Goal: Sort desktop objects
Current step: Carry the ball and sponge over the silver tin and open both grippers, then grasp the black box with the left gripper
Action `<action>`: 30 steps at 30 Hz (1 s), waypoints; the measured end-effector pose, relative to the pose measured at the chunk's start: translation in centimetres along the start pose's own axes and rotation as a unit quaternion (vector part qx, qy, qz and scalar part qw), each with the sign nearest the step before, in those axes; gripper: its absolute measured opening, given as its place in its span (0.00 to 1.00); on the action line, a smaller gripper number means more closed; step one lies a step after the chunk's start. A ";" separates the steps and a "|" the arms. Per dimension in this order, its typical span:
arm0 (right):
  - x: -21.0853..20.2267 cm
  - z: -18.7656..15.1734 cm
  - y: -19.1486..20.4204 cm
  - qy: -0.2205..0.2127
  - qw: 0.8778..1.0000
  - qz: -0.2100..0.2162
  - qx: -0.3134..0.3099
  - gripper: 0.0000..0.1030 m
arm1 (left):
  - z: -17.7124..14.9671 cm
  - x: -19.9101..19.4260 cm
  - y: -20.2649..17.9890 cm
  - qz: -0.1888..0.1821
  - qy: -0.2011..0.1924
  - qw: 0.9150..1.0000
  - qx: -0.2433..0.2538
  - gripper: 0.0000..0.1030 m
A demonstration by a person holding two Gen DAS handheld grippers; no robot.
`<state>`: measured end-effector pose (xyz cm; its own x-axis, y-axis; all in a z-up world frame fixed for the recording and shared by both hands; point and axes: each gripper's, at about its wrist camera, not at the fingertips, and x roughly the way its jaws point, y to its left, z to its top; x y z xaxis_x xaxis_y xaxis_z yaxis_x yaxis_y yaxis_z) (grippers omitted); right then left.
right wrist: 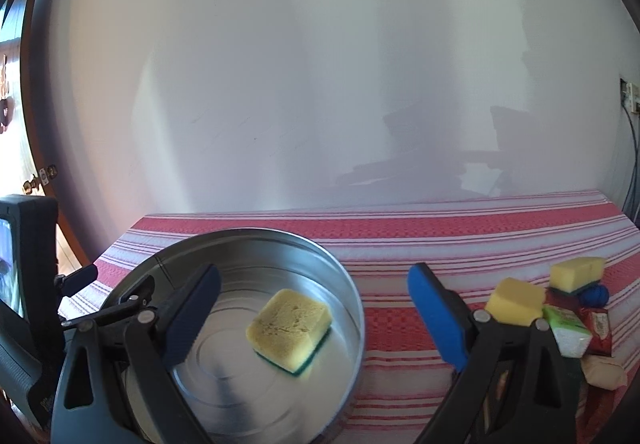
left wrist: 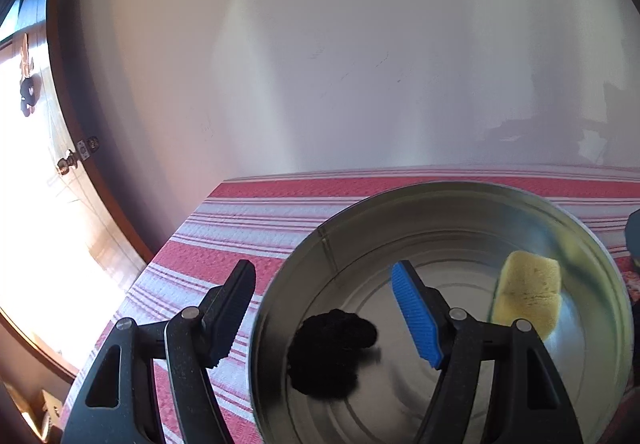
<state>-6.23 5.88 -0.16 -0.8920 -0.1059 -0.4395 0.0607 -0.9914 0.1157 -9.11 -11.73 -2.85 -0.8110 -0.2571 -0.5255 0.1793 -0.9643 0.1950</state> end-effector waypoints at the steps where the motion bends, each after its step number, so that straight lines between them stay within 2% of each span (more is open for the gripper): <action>1: -0.3 -0.1 -0.2 -0.001 1.000 -0.004 0.000 0.93 | -0.1 -0.4 -0.1 -0.007 -0.007 1.000 -0.001 0.71; 7: -2.5 -0.5 -2.5 -0.010 0.999 -0.035 -0.005 0.93 | -0.8 -3.2 -1.8 -0.061 -0.053 0.997 0.008 0.73; 9: -3.4 -0.9 -3.9 -0.011 0.999 -0.051 -0.004 0.93 | -1.1 -4.3 -2.5 -0.082 -0.067 0.994 0.012 0.78; 16: -6.8 -2.6 -9.3 -0.016 0.994 -0.111 0.002 0.93 | -2.2 -8.4 -5.9 -0.135 -0.107 0.984 0.042 0.78; 24: -9.7 -4.0 -14.7 -0.013 0.986 -0.168 0.019 0.92 | -3.3 -11.5 -12.1 -0.191 -0.112 0.970 0.100 0.78; 30: -12.1 -4.8 -17.9 -0.009 0.980 -0.195 0.033 0.92 | -3.5 -12.4 -16.5 -0.222 -0.087 0.964 0.121 0.78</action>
<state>5.66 24.55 -1.18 -0.8488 0.2823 -0.4469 -0.3155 -0.9489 -0.0003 -0.02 7.12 -2.43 -0.8628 0.2123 -0.4589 -0.3249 -0.9282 0.1813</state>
